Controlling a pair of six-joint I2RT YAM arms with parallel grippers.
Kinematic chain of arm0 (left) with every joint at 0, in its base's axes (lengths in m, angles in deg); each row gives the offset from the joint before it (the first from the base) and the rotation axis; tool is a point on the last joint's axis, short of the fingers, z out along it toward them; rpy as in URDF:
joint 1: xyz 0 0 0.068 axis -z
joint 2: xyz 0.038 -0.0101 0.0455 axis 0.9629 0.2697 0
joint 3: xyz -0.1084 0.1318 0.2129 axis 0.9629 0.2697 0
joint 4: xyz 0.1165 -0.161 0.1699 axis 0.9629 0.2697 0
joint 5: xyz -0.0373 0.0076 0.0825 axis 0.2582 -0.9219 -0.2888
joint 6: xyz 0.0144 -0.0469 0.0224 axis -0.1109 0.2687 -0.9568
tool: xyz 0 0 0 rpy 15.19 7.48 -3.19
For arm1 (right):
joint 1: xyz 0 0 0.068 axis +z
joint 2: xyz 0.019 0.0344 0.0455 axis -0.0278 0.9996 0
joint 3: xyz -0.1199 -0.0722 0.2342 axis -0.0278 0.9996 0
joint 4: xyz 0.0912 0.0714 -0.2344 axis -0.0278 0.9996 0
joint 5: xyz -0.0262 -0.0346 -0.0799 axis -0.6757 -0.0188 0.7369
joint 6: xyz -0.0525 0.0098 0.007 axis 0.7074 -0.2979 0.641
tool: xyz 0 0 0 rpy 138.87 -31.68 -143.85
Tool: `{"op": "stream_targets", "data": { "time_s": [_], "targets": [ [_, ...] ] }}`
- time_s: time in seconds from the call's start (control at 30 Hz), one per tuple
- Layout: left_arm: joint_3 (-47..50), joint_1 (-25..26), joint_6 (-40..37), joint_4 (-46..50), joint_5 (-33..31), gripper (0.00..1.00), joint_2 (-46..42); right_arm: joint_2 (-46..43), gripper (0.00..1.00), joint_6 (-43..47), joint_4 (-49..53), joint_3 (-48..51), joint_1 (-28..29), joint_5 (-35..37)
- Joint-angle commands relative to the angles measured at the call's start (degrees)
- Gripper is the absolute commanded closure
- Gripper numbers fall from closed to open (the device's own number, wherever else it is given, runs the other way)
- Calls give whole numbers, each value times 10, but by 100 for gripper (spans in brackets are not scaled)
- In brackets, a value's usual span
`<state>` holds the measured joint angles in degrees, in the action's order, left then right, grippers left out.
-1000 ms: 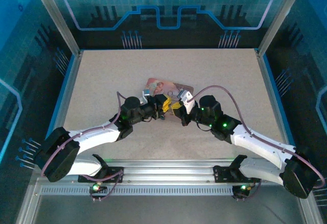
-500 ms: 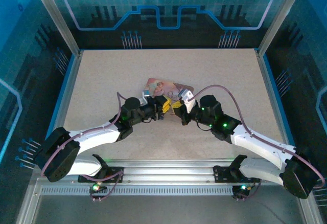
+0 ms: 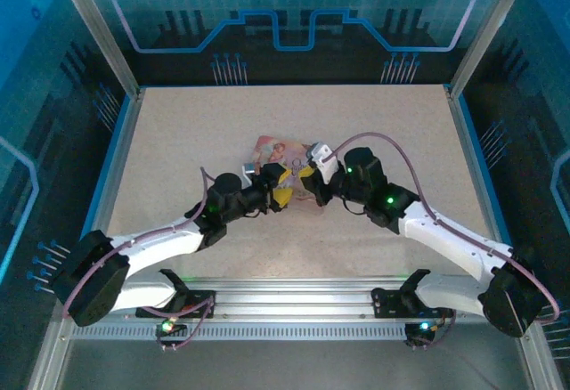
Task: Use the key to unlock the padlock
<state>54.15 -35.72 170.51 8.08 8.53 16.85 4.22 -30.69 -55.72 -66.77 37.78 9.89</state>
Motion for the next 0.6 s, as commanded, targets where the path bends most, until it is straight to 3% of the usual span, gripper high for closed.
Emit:
{"op": "stream_targets", "data": {
  "time_s": [0.0,0.37,0.57],
  "targets": [
    [20,3,18,25,-31,29,-28,9,100,14,33,-18,-6,-25],
    [40,3,89,-26,-40,25,-28,52,100,-13,-24,-24,33,-44],
    [48,5,114,-80,-43,30,-5,70,100,-30,-54,-28,51,-53]
  ]
}}
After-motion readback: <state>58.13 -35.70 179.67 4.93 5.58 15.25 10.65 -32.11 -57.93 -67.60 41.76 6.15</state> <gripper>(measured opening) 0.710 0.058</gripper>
